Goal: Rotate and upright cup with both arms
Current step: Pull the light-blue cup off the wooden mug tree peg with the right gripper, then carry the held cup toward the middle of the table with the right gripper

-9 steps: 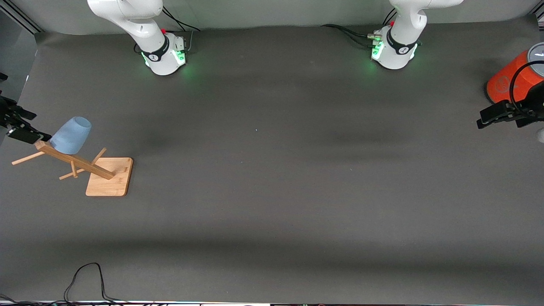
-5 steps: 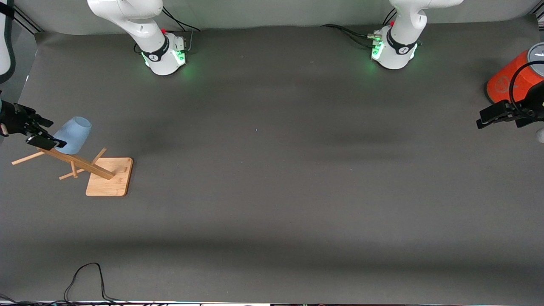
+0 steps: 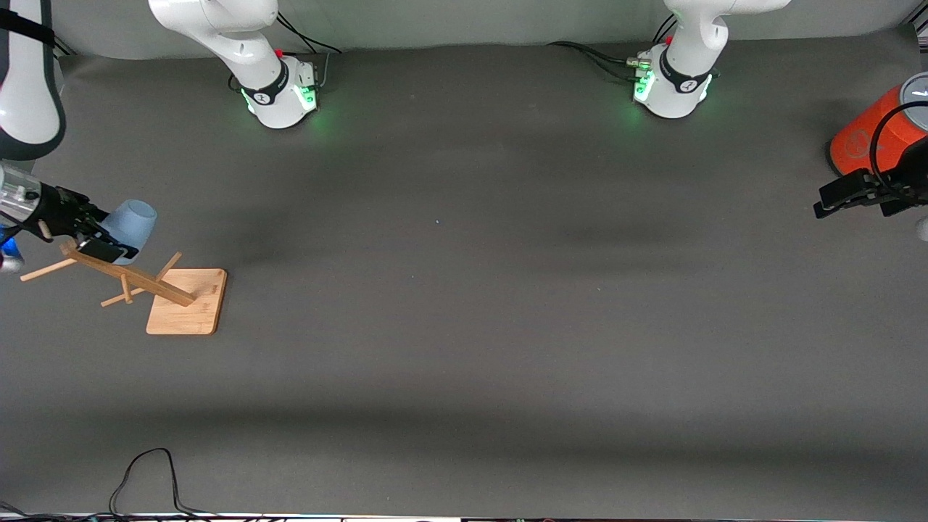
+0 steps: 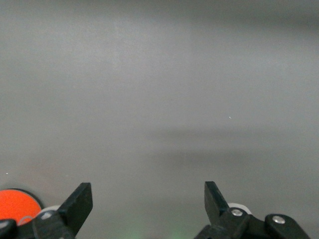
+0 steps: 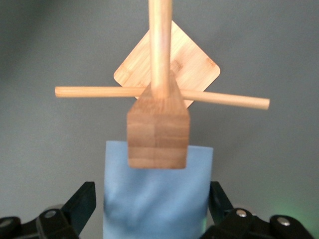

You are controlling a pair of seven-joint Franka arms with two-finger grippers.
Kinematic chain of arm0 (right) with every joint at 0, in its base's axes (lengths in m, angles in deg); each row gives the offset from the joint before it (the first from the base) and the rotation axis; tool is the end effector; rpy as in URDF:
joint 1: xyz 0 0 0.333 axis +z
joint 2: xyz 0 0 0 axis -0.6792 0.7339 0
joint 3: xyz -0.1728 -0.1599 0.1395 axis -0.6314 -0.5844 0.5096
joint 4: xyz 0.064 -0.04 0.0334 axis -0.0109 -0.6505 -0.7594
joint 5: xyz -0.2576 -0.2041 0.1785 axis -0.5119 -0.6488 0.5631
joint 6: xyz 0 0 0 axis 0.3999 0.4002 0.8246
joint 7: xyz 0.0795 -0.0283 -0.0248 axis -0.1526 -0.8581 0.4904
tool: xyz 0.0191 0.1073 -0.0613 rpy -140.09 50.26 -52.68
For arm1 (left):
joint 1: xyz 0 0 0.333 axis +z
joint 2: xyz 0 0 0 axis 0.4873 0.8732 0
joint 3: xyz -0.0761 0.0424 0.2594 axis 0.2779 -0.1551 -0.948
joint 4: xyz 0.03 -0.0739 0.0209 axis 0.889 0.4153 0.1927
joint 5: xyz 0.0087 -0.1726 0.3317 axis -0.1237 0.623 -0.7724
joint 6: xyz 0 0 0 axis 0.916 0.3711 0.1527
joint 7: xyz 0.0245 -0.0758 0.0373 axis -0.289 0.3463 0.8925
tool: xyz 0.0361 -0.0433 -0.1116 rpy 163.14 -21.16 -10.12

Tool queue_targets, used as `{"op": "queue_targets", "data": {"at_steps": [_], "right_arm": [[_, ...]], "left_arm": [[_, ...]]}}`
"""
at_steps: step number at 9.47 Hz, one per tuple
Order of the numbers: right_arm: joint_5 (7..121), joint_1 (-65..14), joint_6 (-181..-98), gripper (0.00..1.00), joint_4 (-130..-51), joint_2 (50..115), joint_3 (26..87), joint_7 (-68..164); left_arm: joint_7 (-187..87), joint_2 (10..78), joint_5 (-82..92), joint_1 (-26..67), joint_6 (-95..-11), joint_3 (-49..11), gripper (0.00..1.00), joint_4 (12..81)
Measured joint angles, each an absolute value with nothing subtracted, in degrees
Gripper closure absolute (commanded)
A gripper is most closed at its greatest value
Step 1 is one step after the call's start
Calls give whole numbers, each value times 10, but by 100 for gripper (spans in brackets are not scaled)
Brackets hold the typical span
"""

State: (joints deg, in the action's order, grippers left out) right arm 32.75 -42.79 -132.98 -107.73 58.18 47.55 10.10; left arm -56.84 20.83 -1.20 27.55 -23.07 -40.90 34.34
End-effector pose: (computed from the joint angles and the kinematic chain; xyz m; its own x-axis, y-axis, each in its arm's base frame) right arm 0.5024 -0.1201 0.3956 0.6439 -0.7510 -0.1461 -0.7609 -0.6486 -0.0195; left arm 0.5396 0.0127 0.5592 0.9986 0.0297 -0.0442 0.0315 -0.9986 0.0421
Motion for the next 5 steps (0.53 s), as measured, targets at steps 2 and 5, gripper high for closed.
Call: {"op": "queue_targets", "data": {"at_steps": [2,5], "right_arm": [[328,-427,-1333,32,-1079,581,475,100],[328,-427,-1333,38,-1079,579,475,99]], "left_arm": [[-568,193,-12,275,-230,-409,0,351],[-568,184,-12,276,-229,-410,0,359]]}}
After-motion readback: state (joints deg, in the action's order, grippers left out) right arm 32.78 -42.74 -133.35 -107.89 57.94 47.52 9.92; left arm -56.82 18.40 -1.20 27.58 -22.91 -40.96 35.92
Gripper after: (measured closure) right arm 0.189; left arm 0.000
